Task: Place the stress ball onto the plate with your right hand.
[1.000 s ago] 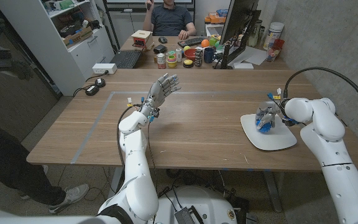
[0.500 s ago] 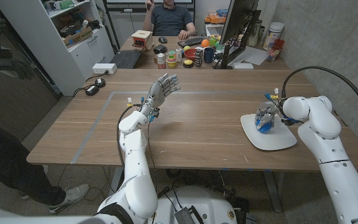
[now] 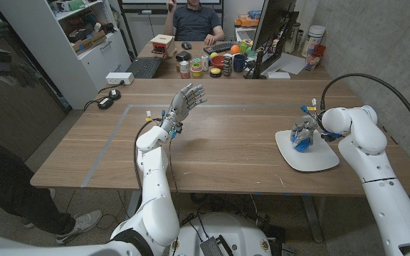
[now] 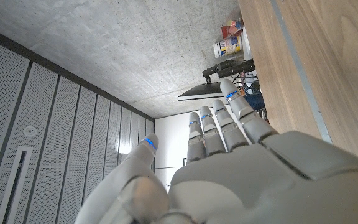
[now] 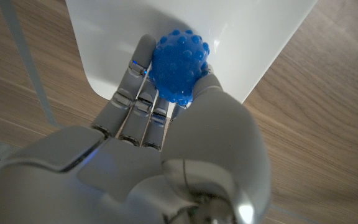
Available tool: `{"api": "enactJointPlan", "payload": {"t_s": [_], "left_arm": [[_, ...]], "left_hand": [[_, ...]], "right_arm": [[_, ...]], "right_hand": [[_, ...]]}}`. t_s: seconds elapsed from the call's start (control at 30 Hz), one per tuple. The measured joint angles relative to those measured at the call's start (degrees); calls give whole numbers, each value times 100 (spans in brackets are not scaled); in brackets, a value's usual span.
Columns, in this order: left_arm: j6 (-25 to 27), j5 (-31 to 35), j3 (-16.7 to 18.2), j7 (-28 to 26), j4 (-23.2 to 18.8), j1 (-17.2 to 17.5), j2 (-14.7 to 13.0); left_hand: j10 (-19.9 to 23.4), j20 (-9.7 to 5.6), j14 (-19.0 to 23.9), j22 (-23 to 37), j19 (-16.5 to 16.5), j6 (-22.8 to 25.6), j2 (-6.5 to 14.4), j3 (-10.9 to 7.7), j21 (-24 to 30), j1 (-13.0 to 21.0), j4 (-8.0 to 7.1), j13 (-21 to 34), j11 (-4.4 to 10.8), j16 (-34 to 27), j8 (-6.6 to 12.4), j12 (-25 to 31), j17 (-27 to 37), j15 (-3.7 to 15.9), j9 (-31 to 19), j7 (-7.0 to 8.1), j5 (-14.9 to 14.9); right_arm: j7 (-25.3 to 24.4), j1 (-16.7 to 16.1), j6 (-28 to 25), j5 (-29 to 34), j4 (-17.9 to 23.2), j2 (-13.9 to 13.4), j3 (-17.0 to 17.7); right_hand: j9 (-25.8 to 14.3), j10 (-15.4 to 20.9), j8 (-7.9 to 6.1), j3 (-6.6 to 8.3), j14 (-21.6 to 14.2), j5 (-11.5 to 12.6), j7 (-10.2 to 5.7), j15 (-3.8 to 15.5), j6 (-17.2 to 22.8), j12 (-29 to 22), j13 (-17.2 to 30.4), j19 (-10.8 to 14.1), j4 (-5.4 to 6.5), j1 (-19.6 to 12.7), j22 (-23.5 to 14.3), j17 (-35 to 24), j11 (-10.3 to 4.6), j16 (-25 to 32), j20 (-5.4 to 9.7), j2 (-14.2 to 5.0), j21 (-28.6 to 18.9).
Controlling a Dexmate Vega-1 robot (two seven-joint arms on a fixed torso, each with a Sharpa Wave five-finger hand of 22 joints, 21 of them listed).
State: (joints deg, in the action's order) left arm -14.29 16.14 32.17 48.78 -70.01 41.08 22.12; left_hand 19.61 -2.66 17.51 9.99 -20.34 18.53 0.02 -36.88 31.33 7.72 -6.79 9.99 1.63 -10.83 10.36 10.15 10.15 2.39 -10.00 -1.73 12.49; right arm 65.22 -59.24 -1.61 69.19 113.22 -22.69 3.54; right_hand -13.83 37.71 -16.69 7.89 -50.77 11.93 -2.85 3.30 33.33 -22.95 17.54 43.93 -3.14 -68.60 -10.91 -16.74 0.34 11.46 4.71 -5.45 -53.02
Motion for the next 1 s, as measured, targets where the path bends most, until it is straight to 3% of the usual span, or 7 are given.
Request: {"api": "enactJointPlan", "payload": {"t_s": [0.3,0.37,0.6,1.0], "left_arm": [[-40,16,22,-8,126,-72,-39],[-44,18,29,-9,156,-91,-50],[-64,25,49,-12,250,-149,-76],[-91,41,64,-16,322,-195,-91]], "left_hand": [[0,0,0,0,0,0,0,0,0,0,0,0,0,0,0,0,0,0,0,0,0],[0,0,0,0,0,0,0,0,0,0,0,0,0,0,0,0,0,0,0,0,0],[0,24,0,0,-24,0,0,24,-23,0,24,0,0,0,0,0,0,0,0,0,0],[0,23,0,0,-23,0,0,24,-23,0,24,0,0,0,0,0,0,0,0,0,0]], "right_arm": [[170,121,-29,36,89,-1,-69],[215,144,-36,50,109,-1,-79],[390,262,-61,125,171,-4,-132],[727,440,-122,233,116,-11,-217]], "right_hand": [[26,-203,112,-142,54,40,-11,55,-174,12,2,1,47,271,27,29,-2,-6,0,151,0],[26,-248,145,-185,-55,40,-41,196,-203,56,2,1,86,351,27,52,-2,-26,0,202,0],[-7,-568,250,-354,85,84,-94,348,-379,137,-18,-61,165,557,53,79,-32,-67,-20,350,83],[-96,-1613,397,-687,1291,250,-348,46,-802,546,-156,-195,323,970,106,132,-73,-133,-52,477,379]]}}
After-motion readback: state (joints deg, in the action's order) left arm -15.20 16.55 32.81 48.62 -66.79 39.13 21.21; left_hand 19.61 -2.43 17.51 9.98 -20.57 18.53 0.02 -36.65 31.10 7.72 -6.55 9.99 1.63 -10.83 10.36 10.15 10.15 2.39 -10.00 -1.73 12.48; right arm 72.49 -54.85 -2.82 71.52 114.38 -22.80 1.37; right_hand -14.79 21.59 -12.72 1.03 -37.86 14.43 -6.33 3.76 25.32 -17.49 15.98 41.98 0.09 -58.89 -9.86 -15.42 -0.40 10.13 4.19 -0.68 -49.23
